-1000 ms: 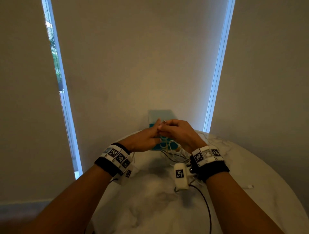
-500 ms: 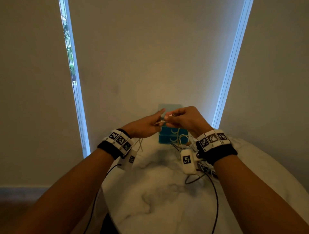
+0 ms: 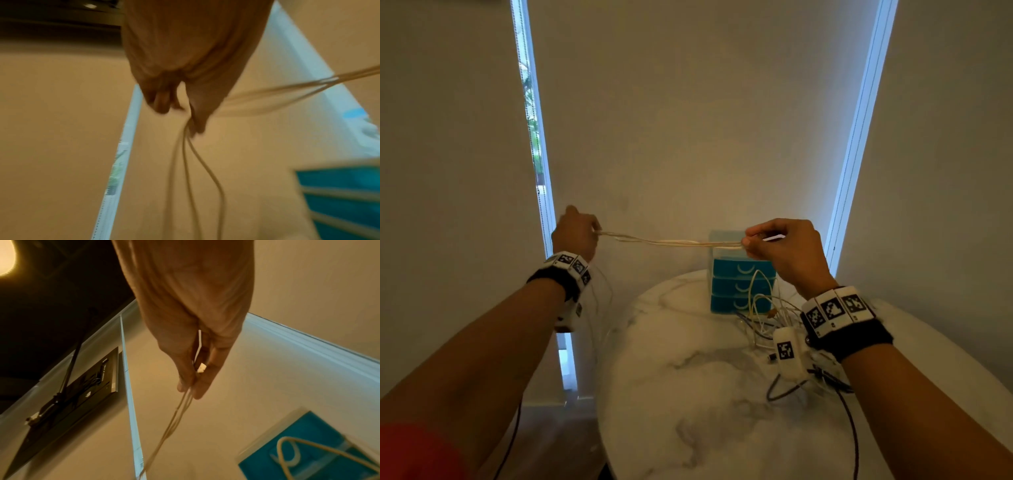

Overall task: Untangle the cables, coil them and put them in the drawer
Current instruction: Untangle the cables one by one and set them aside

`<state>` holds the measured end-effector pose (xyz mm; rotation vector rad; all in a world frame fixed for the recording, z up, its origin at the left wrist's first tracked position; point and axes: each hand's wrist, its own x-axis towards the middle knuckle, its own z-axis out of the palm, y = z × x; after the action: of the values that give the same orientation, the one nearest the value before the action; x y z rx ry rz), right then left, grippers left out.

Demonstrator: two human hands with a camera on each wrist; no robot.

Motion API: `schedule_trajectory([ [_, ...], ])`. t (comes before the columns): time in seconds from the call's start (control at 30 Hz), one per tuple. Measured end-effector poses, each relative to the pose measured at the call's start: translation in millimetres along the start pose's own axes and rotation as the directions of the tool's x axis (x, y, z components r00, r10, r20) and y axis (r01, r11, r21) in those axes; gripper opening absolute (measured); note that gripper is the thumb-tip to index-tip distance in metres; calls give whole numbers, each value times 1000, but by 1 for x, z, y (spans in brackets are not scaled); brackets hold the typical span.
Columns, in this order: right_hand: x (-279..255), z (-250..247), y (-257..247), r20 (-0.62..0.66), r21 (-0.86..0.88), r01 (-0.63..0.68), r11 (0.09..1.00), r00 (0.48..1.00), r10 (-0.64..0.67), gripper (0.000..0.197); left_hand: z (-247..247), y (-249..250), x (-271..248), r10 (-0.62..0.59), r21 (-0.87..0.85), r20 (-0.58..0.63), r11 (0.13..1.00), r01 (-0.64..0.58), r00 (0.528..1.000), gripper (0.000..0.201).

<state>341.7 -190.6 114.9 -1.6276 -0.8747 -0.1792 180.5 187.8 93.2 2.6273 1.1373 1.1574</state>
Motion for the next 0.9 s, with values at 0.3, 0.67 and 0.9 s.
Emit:
schedule_trajectory([
  [0.3, -24, 24, 23, 111, 31, -63, 998, 992, 59, 12, 36, -9, -18, -217, 61, 603, 972, 227, 768, 51],
  [0.67, -30, 17, 67, -4, -10, -104, 995, 995, 104, 13, 28, 203, -96, 518, -724, 545, 687, 59, 659, 69],
  [0.9, -44, -7, 92, -1, -116, -100, 988, 995, 101, 23, 62, 246, -129, 445, -569, 645, 822, 2, 621, 112],
])
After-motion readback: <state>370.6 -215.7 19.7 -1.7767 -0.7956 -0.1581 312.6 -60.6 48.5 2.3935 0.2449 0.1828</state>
